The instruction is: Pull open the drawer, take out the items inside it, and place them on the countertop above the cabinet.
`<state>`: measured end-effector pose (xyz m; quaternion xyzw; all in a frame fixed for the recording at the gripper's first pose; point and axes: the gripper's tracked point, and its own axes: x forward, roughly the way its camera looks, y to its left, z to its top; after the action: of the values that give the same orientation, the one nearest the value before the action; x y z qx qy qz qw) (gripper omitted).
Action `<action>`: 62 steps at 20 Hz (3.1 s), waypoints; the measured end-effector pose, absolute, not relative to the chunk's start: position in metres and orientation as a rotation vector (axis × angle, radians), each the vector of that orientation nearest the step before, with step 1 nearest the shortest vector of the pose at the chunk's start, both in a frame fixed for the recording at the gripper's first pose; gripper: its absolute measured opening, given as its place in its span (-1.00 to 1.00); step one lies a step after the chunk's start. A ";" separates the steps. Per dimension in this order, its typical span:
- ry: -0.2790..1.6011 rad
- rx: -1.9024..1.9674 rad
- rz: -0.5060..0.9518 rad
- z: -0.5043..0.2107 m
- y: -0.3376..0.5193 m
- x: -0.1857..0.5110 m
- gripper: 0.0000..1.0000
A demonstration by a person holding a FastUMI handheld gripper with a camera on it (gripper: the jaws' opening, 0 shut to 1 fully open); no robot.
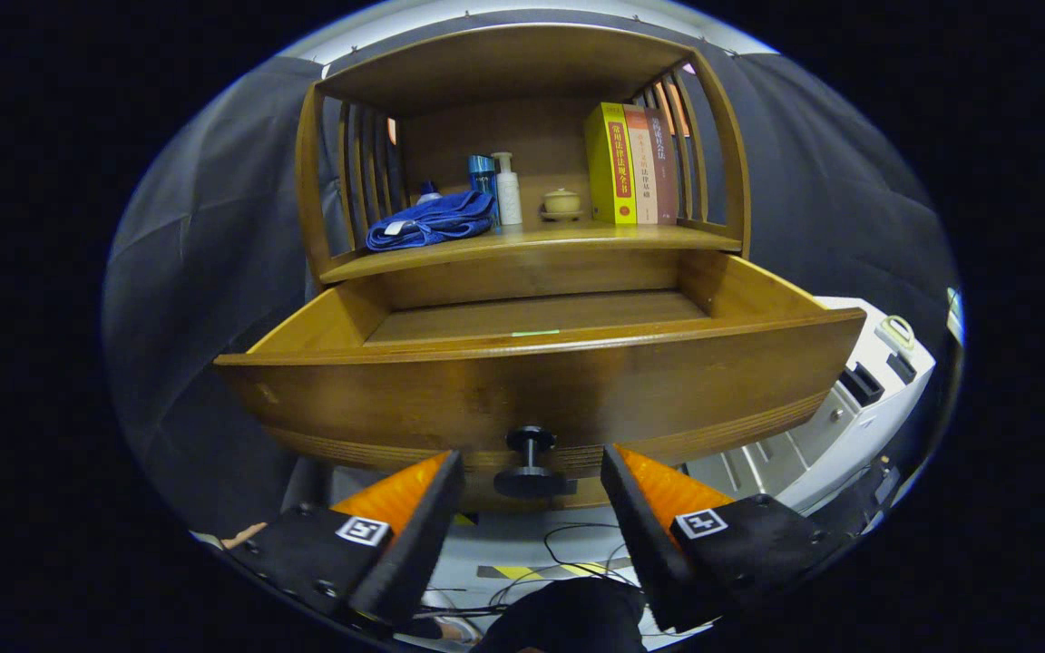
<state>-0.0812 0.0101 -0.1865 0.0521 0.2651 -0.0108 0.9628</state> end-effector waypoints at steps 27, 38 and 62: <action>0.955 0.135 0.011 -0.183 0.010 0.096 0.91; 1.202 0.116 -0.029 -0.235 0.011 0.082 0.74; 0.872 0.164 0.058 -0.164 0.005 0.060 0.08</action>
<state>0.0604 0.0048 -0.1644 0.0795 0.4217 0.0282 0.9028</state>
